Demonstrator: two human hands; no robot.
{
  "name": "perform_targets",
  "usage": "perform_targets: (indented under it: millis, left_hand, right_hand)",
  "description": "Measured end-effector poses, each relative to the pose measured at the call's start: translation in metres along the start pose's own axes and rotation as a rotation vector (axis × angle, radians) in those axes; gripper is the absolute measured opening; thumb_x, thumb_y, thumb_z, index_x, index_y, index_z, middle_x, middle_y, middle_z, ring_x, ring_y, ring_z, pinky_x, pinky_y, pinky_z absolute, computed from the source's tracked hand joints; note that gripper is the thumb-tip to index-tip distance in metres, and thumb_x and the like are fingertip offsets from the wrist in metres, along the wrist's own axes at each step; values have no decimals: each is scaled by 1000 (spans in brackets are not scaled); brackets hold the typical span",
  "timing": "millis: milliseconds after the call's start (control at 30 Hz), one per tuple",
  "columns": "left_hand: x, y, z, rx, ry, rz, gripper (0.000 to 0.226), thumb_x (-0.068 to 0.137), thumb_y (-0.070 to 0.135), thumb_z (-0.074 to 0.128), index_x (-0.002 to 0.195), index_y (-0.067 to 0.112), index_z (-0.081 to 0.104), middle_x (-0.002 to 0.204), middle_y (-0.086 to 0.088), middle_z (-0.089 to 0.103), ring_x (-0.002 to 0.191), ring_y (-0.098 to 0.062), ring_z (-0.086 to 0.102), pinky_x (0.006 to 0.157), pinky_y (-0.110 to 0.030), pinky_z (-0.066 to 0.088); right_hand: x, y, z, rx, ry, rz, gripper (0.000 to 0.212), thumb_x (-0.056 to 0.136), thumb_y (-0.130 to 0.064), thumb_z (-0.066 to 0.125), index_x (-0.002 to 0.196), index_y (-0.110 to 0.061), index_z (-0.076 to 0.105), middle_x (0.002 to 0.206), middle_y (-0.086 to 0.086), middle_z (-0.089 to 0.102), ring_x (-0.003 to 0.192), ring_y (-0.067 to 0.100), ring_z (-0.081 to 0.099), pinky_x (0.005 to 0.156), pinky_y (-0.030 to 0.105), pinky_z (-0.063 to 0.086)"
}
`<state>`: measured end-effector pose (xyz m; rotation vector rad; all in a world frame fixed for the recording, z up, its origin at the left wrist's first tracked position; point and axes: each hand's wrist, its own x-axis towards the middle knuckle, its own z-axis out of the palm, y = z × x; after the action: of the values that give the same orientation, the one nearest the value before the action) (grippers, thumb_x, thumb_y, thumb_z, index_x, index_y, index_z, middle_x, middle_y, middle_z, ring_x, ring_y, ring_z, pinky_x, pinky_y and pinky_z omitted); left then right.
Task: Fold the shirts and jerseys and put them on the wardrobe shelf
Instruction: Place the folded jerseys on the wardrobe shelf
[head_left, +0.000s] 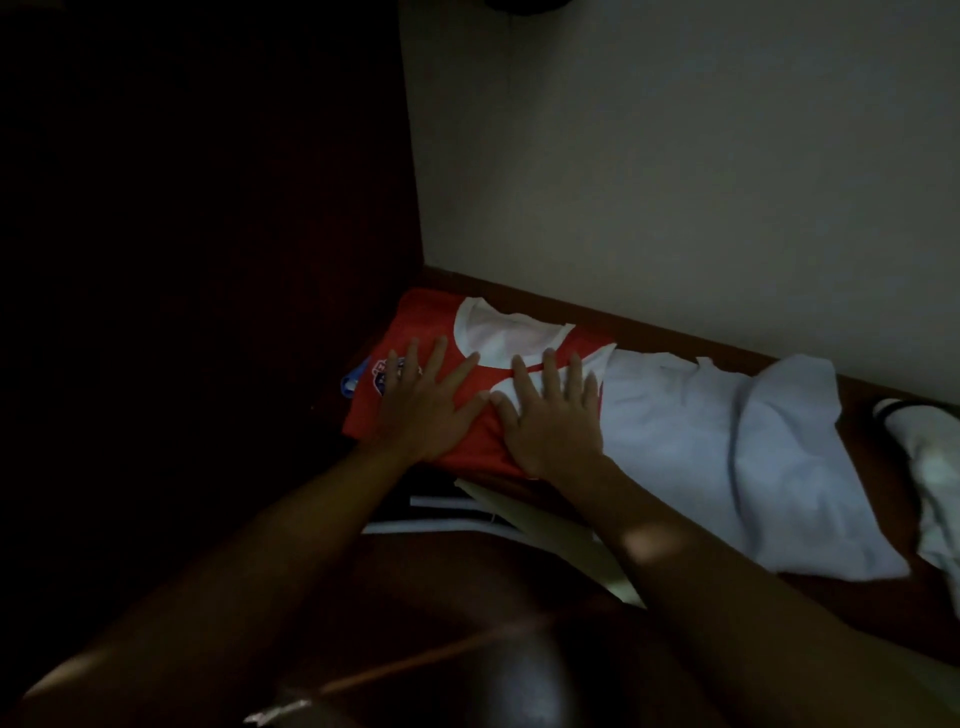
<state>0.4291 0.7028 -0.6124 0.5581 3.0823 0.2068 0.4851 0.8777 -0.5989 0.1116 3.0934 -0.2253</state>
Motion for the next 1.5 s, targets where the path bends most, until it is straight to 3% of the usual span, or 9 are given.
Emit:
perform_targets:
  millis: [167,300,400,700,1000,1100,1233,1367,1500]
  left_hand:
    - [21,-31,-3,-3,25,66,93,77,89,-6,156,46,20,168,-7,12,154,-35,3,123,-56,-2]
    - [23,-17,-20,67,53,62,89,81,80,2,154,39,32,168,-8,13,154,-34,-1,122,-56,-7]
    - [21,24,-22,21,159,96,69,93,71,21,150,38,40,167,-5,15,154,-36,4,121,-59,-2]
    - [18,69,6,15,-92,123,69,91,79,15,154,54,-1,168,3,-13,151,-41,-17,112,-73,-13]
    - [26,82,-8,22,-120,34,68,92,77,21,154,49,18,169,0,-1,152,-40,-10,112,-71,-13]
    - [19,121,-18,-84,134,162,72,92,65,20,150,27,42,166,-7,21,154,-33,8,120,-62,1]
    - [9,184,-3,-320,-73,529,68,100,59,21,159,25,23,168,-5,12,155,-22,6,126,-48,6]
    - [0,196,28,-100,-116,490,69,102,63,18,161,31,-1,168,-1,-15,153,-22,-19,122,-44,-15]
    - [4,199,25,-89,-123,478,71,100,66,24,161,32,7,169,-2,-7,154,-25,-12,124,-48,-7]
  right_hand:
    - [19,-18,7,165,-14,13,71,102,-66,15,163,-29,5,169,13,-8,154,40,-14,122,58,-8]
    - [15,8,-18,187,154,-141,67,102,-52,18,154,-15,38,164,20,23,153,45,13,122,64,11]
    - [-16,60,-30,52,178,78,72,96,-56,15,161,-26,18,169,10,11,156,34,-4,122,55,-3]
    - [-37,101,4,-104,73,373,71,96,-71,7,160,-41,-2,171,2,-5,154,40,-8,115,70,-12]
    - [-25,101,-11,131,190,387,72,99,-65,13,162,-30,9,171,7,-1,156,34,-8,122,62,-6]
    - [-43,132,-30,70,345,359,70,100,-57,16,159,-21,28,168,9,17,156,31,1,125,55,0]
    - [-61,177,-34,-118,114,415,69,103,-60,9,163,-27,6,170,8,-2,155,31,-13,124,57,-8]
    - [-74,208,-38,-70,-59,554,76,96,-74,6,160,-35,-10,168,4,-18,153,31,-21,122,57,-13]
    - [-84,217,-43,-19,12,561,77,97,-74,7,161,-34,-7,169,5,-15,154,28,-18,123,54,-12]
